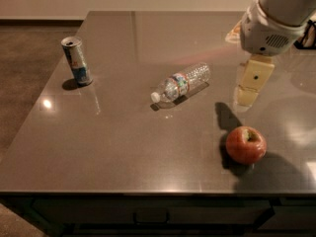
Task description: Pick water bottle
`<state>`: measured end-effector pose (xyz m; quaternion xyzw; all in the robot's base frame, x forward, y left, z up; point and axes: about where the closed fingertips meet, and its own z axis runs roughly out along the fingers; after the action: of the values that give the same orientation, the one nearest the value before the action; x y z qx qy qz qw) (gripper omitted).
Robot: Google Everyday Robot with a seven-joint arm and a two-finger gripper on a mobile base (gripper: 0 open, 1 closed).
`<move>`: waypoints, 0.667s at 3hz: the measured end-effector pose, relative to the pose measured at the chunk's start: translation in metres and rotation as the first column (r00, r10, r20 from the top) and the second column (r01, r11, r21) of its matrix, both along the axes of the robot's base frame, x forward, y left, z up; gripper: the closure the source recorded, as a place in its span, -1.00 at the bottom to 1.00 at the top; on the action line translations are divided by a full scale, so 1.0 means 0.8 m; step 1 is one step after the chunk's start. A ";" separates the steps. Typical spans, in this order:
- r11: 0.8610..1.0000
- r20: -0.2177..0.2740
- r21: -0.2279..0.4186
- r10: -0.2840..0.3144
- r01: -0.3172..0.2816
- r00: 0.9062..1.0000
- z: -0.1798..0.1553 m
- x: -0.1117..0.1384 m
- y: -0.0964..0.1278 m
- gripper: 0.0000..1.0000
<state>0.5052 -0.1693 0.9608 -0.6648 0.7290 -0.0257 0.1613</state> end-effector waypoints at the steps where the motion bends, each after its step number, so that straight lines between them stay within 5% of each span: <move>1: 0.997 -0.004 -0.029 0.076 -0.076 0.997 -0.020 0.044 0.016 -1.00; 2: 0.983 -0.040 -0.073 0.167 -0.170 0.985 -0.045 0.081 0.030 -1.00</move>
Offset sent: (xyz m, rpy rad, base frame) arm 0.0991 0.0348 -0.0625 -0.1459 0.0972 0.2967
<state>0.5700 -0.1449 0.9247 -0.7301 0.6712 -0.0287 0.1249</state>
